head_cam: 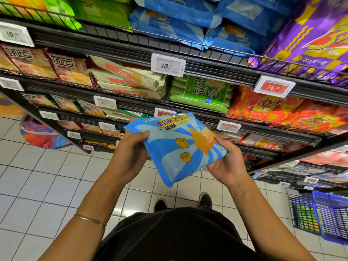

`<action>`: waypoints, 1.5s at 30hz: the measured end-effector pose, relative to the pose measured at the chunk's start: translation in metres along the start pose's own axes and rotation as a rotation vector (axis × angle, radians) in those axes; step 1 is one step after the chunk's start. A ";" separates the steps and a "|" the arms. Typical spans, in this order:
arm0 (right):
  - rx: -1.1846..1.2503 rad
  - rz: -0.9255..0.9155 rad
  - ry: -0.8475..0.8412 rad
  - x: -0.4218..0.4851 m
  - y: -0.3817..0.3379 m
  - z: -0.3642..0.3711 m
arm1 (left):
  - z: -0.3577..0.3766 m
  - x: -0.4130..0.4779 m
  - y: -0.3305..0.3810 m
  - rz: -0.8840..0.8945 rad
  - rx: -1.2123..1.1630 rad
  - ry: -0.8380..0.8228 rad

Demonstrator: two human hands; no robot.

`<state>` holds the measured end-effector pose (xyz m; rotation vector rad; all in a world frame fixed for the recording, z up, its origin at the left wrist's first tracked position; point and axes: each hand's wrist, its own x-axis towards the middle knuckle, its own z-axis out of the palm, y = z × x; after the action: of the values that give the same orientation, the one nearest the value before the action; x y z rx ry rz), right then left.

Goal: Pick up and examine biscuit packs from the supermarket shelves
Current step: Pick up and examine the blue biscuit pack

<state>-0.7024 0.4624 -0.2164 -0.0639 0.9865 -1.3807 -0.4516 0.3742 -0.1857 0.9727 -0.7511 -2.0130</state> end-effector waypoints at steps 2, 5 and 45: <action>0.000 -0.026 -0.015 -0.001 -0.002 0.001 | 0.000 -0.001 -0.002 -0.038 -0.005 0.010; 0.015 -0.050 -0.020 -0.002 -0.006 0.001 | 0.000 0.000 -0.005 -0.080 -0.005 0.082; -0.333 -0.177 -0.031 -0.004 -0.005 0.034 | -0.029 0.018 -0.008 -0.038 0.068 0.329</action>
<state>-0.6852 0.4480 -0.1902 -0.4287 1.1990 -1.3574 -0.4381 0.3586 -0.2146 1.3260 -0.6258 -1.8060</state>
